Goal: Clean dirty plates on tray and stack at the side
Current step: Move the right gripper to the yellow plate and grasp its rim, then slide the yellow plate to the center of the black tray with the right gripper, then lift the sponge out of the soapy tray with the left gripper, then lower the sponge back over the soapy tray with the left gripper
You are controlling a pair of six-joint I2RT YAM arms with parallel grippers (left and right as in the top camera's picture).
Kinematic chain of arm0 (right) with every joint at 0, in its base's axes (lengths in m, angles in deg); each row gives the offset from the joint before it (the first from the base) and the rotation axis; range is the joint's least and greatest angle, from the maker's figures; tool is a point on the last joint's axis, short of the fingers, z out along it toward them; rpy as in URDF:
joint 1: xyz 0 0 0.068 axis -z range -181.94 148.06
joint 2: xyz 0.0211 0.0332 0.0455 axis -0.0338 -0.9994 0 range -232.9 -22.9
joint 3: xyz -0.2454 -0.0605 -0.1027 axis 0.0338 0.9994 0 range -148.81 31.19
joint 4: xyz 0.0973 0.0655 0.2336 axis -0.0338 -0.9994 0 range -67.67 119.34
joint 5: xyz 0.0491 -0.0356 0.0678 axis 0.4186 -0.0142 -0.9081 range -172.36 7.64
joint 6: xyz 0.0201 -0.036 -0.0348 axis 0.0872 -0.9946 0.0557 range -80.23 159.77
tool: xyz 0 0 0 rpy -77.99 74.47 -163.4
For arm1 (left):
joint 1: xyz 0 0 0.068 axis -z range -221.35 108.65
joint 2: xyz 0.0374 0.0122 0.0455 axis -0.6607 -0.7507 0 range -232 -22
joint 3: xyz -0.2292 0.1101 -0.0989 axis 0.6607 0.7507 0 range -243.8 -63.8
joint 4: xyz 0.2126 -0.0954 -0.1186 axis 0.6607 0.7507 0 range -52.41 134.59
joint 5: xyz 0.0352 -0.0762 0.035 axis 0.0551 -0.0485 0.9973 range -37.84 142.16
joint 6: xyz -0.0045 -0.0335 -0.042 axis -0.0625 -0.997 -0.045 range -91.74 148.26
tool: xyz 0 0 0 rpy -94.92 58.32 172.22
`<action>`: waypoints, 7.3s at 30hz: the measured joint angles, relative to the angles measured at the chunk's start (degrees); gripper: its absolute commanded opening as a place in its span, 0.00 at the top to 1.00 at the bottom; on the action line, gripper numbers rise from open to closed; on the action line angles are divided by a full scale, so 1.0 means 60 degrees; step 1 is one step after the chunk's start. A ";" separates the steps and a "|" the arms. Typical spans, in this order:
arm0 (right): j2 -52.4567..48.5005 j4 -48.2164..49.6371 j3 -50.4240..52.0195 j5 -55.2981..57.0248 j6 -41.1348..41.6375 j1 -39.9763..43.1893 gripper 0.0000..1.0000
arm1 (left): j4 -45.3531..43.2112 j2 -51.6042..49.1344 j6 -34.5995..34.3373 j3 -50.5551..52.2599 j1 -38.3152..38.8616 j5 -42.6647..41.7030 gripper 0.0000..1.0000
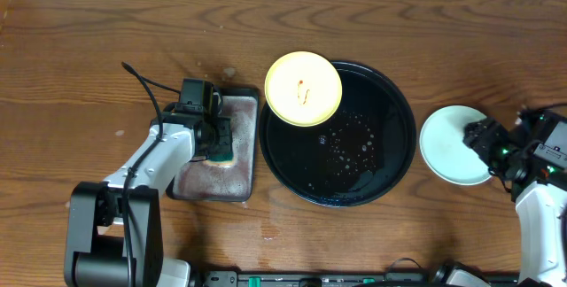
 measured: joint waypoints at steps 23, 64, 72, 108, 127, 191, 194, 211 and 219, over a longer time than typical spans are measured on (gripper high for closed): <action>-0.4069 -0.3231 -0.5712 -0.0302 -0.3748 -0.5100 0.30 | 0.0011 0.0011 0.0004 0.0000 0.0000 0.0000 0.93; -0.8185 0.1810 -0.5890 0.0951 -0.1574 -0.7238 0.99 | 0.0022 0.0015 0.0000 0.0000 0.0000 0.0000 0.93; -0.7074 -0.0433 -0.5869 0.1082 -0.1577 -0.6856 0.99 | 0.0022 0.0015 0.0000 0.0000 0.0000 0.0000 0.93; -0.6379 -0.3432 -0.4455 0.1847 -0.1617 -0.6583 0.99 | 0.0102 0.3224 0.0189 0.0004 -0.0004 -0.0069 0.93; -0.6379 -0.3424 -0.4455 0.1847 -0.1617 -0.6586 0.99 | -0.0211 0.3595 0.0135 0.0004 -0.0004 -0.0117 0.93; -0.6379 -0.3428 -0.4455 0.1847 -0.1617 -0.6590 0.99 | -0.3479 0.2350 -0.1596 0.0004 -0.3093 -0.8040 0.93; -0.6379 -0.3428 -0.4455 0.1847 -0.1617 -0.6590 0.99 | -0.3453 0.2674 -0.1523 0.0004 -0.3093 -0.7923 0.93; -0.6379 -0.3428 -0.4455 0.1847 -0.1617 -0.6590 0.99 | -0.3406 0.2779 -0.1344 0.0004 -0.3093 -0.7752 0.93; -0.6379 -0.3424 -0.4455 0.1847 -0.1617 -0.6590 0.99 | -0.3406 0.2779 -0.1341 0.0004 -0.3078 -0.7741 0.93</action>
